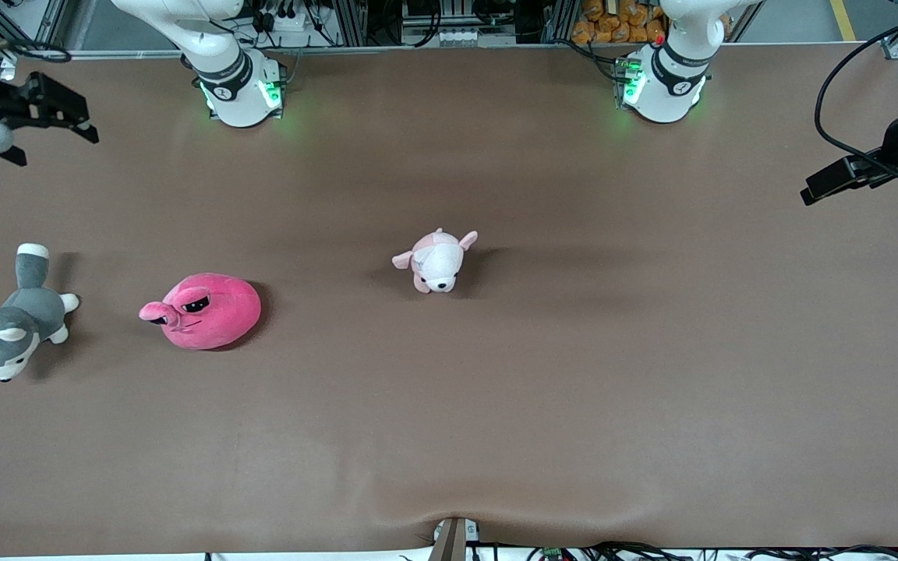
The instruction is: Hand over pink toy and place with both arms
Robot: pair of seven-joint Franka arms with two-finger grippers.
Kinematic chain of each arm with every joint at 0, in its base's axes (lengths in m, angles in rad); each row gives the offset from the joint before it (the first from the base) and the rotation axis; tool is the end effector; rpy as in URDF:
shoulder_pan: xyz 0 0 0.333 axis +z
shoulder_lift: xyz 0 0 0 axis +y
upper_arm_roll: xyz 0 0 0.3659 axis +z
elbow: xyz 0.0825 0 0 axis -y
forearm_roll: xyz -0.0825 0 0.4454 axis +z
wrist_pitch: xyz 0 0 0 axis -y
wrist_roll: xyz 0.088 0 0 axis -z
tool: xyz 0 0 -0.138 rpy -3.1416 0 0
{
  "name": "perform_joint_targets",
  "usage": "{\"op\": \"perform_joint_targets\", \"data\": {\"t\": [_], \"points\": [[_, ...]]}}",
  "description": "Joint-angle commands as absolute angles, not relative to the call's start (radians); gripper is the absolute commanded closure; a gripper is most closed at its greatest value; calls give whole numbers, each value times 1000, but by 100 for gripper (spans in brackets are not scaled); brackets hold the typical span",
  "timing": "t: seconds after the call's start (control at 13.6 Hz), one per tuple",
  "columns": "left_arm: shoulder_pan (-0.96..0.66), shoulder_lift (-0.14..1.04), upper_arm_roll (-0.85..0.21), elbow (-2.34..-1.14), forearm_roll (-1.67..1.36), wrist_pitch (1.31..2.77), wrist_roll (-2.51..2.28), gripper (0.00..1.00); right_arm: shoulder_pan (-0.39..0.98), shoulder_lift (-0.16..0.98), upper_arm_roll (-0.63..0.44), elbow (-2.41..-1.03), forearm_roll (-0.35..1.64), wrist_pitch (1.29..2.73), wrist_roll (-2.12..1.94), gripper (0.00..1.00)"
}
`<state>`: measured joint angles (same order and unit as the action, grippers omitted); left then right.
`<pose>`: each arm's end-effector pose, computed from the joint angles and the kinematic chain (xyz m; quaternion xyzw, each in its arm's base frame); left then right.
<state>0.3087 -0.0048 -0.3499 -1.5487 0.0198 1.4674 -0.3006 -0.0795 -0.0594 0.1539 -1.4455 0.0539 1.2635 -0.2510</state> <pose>0.6006 -0.0224 0.6493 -0.9907 -0.1299 0.0360 0.0171 0.5516 0.0530 0.7181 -0.9837 -0.1677 0.0595 0.0270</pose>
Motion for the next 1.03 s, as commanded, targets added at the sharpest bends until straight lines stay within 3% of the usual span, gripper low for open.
{"op": "perform_joint_targets", "data": {"t": [0.0,0.22,0.52,0.96], "points": [[311,-37,-357,-1557,35,1473,-282,0,-74,-198,143,-1618,41,1348,-337,0],[238,-69,-309,-1569,35,1465,-281,0,-83,-117,143,-1476,44,1313,-336,0],[-35,-95,-59,-1572,35,1419,-281,0,-84,-86,141,-1439,44,1282,-331,0],[-60,-135,-37,-1623,38,1402,-229,0,-94,-87,140,-1442,44,1275,-305,0]]}}
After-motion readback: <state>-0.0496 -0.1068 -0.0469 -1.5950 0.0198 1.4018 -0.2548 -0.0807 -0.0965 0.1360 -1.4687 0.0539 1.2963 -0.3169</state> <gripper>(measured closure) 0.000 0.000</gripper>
